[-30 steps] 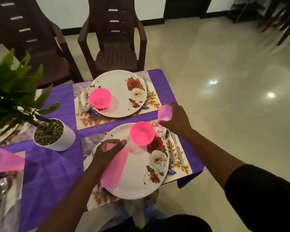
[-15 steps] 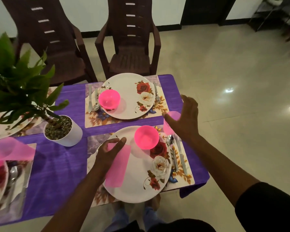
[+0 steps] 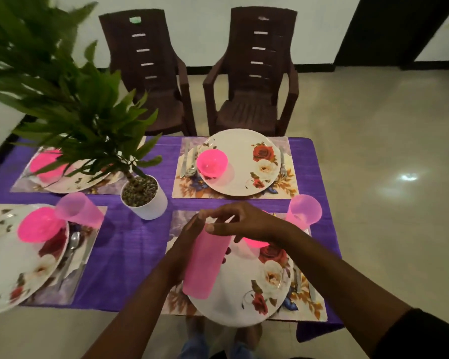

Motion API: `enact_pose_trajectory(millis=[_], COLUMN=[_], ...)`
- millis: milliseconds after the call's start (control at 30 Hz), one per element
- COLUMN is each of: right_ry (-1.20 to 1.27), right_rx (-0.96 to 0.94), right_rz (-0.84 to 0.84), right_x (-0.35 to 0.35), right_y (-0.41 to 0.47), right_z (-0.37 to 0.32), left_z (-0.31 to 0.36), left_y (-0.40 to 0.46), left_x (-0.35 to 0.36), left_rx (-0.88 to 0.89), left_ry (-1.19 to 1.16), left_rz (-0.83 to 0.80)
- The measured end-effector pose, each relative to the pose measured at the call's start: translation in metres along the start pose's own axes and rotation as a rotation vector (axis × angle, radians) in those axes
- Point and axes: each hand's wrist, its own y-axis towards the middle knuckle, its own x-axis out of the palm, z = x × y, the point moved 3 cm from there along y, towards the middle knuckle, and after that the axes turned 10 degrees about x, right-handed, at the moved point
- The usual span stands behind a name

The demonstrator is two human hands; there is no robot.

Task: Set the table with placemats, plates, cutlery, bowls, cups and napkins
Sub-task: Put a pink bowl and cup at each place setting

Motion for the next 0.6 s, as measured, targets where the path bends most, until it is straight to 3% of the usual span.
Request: enact_pose_trajectory(millis=[200, 600], right_ry=[0.077, 0.192], right_rx=[0.051, 0.133], right_rz=[-0.171, -0.240], right_x=[0.021, 0.033], right_y=[0.013, 0.033], right_z=[0.000, -0.016], left_z=[0.009, 0.032], left_y=[-0.020, -0.026], left_x=[-0.003, -0.027], left_rx=[0.016, 0.089], left_ry=[0.012, 0.046], left_rz=[0.006, 0.019])
